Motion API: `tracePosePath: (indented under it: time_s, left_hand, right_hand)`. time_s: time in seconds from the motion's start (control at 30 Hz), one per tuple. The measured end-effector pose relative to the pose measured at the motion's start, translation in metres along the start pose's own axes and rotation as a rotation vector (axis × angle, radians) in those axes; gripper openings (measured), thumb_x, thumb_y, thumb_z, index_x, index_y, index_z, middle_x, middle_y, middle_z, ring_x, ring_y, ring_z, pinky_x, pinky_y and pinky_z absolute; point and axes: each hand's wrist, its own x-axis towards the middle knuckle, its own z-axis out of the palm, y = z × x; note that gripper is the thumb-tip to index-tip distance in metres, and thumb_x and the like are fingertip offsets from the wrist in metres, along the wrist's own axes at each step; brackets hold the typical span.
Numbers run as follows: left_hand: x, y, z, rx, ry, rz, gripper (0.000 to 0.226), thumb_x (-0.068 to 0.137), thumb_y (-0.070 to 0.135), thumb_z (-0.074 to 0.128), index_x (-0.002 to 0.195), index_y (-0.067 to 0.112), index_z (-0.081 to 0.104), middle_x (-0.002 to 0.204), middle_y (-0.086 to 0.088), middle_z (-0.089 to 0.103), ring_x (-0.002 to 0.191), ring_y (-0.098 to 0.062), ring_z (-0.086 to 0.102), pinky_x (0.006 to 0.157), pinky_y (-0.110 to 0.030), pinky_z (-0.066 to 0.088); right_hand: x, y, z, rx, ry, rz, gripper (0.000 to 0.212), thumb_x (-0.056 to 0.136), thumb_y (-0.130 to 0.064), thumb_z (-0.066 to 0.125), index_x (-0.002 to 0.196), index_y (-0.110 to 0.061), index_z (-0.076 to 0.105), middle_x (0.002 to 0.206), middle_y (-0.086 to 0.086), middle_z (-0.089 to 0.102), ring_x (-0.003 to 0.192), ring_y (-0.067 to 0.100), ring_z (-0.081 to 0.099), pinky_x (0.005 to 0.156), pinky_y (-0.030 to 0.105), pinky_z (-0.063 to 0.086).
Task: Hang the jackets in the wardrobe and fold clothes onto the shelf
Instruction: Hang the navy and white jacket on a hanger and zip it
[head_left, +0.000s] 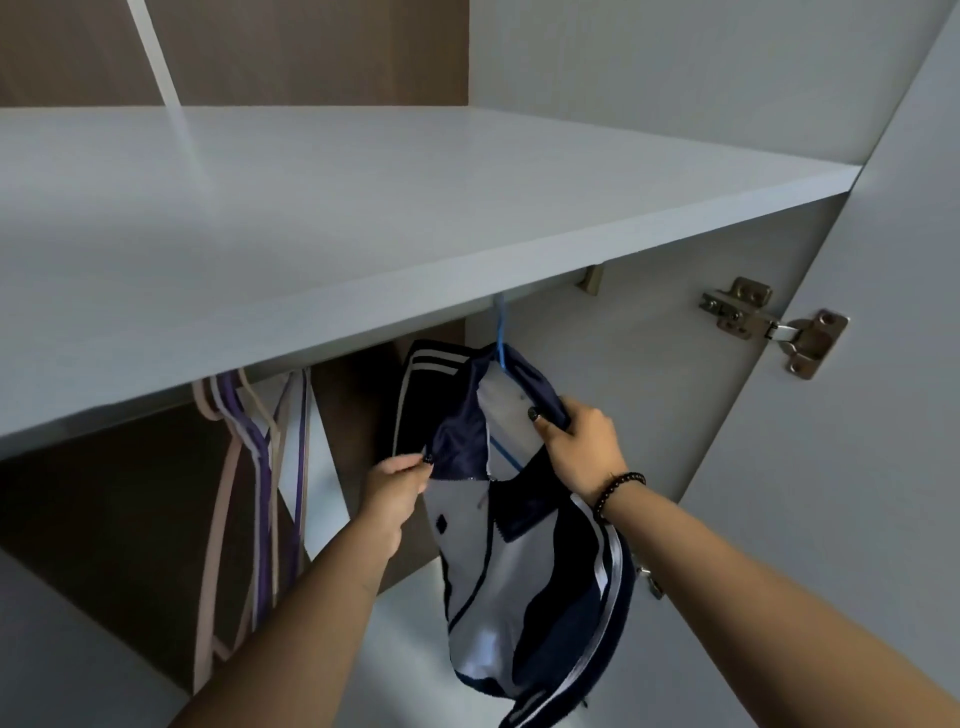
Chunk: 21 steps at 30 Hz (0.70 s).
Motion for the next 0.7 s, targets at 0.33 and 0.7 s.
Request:
tracePosePath:
  time_s: [0.33, 0.7]
  left_hand:
    - [-0.027, -0.007, 0.002, -0.061, -0.017, -0.048, 0.016, 0.092, 0.005, 0.059, 0.102, 0.017, 0.066, 0.098, 0.000, 0.071, 0.090, -0.011, 0.068, 0.084, -0.027, 0.048]
    - [-0.086, -0.004, 0.008, 0.001, 0.062, 0.078, 0.018, 0.093, 0.007, 0.057, 0.103, 0.018, 0.066, 0.091, 0.003, 0.073, 0.084, -0.007, 0.070, 0.070, -0.021, 0.048]
  right_hand:
    - [0.041, 0.023, -0.054, -0.155, 0.086, 0.050, 0.012, 0.093, -0.019, 0.058, 0.093, -0.008, 0.062, 0.062, 0.001, 0.052, 0.057, 0.014, 0.049, 0.048, 0.025, 0.034]
    - [0.014, 0.038, -0.063, -0.296, -0.053, -0.035, 0.031, 0.086, -0.014, 0.061, 0.117, -0.007, 0.058, 0.109, 0.014, 0.065, 0.102, 0.032, 0.060, 0.075, 0.025, 0.040]
